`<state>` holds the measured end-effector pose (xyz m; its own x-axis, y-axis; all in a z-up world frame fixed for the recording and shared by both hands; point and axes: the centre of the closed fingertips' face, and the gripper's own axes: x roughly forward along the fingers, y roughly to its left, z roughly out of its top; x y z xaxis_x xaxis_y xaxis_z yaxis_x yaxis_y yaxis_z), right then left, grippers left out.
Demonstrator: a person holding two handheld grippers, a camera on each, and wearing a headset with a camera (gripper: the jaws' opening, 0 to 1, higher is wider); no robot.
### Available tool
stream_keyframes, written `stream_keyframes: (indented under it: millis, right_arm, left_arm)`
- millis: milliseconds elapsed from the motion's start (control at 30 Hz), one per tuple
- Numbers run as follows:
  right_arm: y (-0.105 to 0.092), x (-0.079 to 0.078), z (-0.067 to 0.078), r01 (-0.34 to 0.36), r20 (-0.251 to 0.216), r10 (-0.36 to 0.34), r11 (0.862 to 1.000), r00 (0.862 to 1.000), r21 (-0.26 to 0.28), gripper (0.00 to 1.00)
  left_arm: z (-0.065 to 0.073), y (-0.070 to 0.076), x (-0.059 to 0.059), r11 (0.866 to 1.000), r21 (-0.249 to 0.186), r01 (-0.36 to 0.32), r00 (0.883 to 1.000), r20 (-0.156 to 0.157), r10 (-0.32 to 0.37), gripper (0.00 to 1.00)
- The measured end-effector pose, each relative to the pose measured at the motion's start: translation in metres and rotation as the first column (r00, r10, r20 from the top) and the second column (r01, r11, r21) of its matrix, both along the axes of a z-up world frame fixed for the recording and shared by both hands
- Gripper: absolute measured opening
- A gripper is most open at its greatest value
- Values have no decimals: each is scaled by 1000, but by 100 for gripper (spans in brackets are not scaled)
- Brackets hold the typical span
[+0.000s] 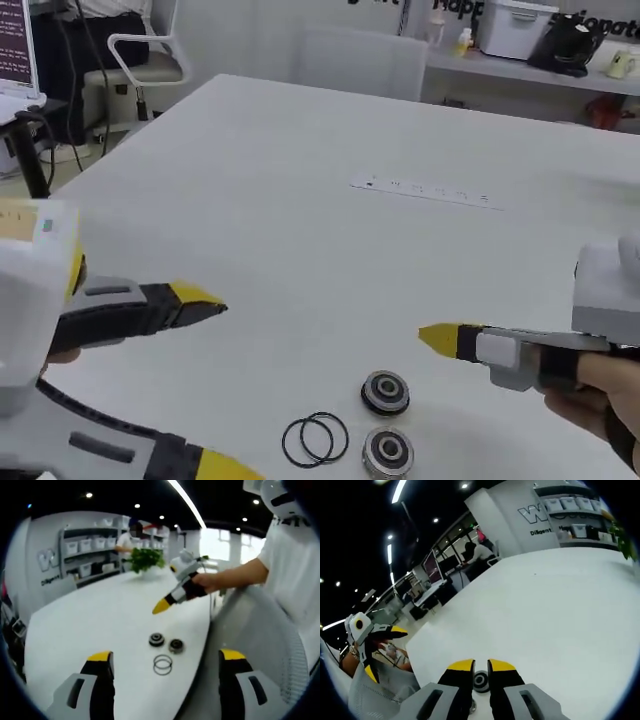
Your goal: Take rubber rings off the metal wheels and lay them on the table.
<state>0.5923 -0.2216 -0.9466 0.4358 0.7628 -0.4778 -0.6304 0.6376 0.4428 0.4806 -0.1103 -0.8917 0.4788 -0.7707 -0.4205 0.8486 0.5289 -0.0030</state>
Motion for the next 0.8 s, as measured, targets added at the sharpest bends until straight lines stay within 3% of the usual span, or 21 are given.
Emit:
stream_keyframes:
  millis: [133,400,533,633,800]
  right_arm:
    - [0,0,-1,3,-2,-3,1000,1000,-3,8]
    - [-2,0,-5,-4,-2,4,1000,1000,-28,7]
    - [-4,0,-6,3,-7,-3,1000,1000,-28,8]
    - [-5,1,-7,6,-6,-6,1000,1000,-30,8]
    - [-7,2,-10,11,-9,-11,999,1000,-39,8]
  left_arm:
    - [27,-13,8,999,-22,28,998,63,-27,87]
    - [50,-29,23,995,20,95,987,132,-96,87]
    - [52,-37,35,989,36,140,977,154,-144,85]
    - [49,-43,49,987,55,148,977,145,-155,84]
    - [53,-55,59,981,61,184,968,163,-192,83]
